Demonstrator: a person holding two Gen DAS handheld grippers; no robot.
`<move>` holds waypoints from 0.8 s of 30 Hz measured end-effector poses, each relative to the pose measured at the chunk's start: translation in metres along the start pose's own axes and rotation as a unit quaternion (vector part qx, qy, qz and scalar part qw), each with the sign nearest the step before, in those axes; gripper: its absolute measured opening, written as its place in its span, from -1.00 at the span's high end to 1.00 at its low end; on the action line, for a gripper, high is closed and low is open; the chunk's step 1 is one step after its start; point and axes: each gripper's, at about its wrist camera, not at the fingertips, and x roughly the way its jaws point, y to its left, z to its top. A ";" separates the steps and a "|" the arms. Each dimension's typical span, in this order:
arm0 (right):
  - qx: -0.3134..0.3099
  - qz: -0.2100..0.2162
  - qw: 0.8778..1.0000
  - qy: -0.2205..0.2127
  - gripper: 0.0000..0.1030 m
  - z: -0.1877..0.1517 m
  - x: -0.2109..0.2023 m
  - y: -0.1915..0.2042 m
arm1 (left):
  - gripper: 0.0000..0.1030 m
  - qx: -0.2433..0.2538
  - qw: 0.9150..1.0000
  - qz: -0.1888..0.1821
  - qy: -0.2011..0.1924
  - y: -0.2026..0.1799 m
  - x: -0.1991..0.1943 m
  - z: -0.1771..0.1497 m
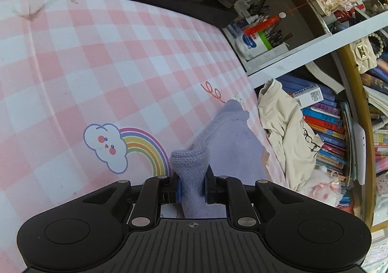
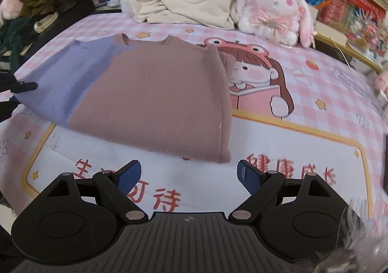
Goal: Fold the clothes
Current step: 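Fold the lavender side over the mauve side with the left gripper while the right gripper grasps the mauve edge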
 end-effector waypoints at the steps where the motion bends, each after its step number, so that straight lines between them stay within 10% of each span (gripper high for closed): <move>1: -0.004 0.005 1.000 -0.007 -0.66 0.001 -0.002 -0.004 | 0.71 0.001 1.000 0.003 -0.003 -0.001 0.000 -0.001; 9: 0.005 0.066 0.996 -0.065 -0.12 0.014 -0.013 -0.046 | 0.71 0.031 0.998 0.050 -0.022 -0.025 -0.003 -0.004; 19: 0.028 0.142 0.989 -0.019 0.04 0.041 0.037 -0.069 | 0.73 0.121 0.989 0.054 -0.064 -0.089 -0.024 -0.010; 24: 0.038 0.173 0.984 0.010 0.45 0.051 0.065 -0.076 | 0.73 0.164 0.983 0.031 -0.081 -0.131 -0.040 -0.023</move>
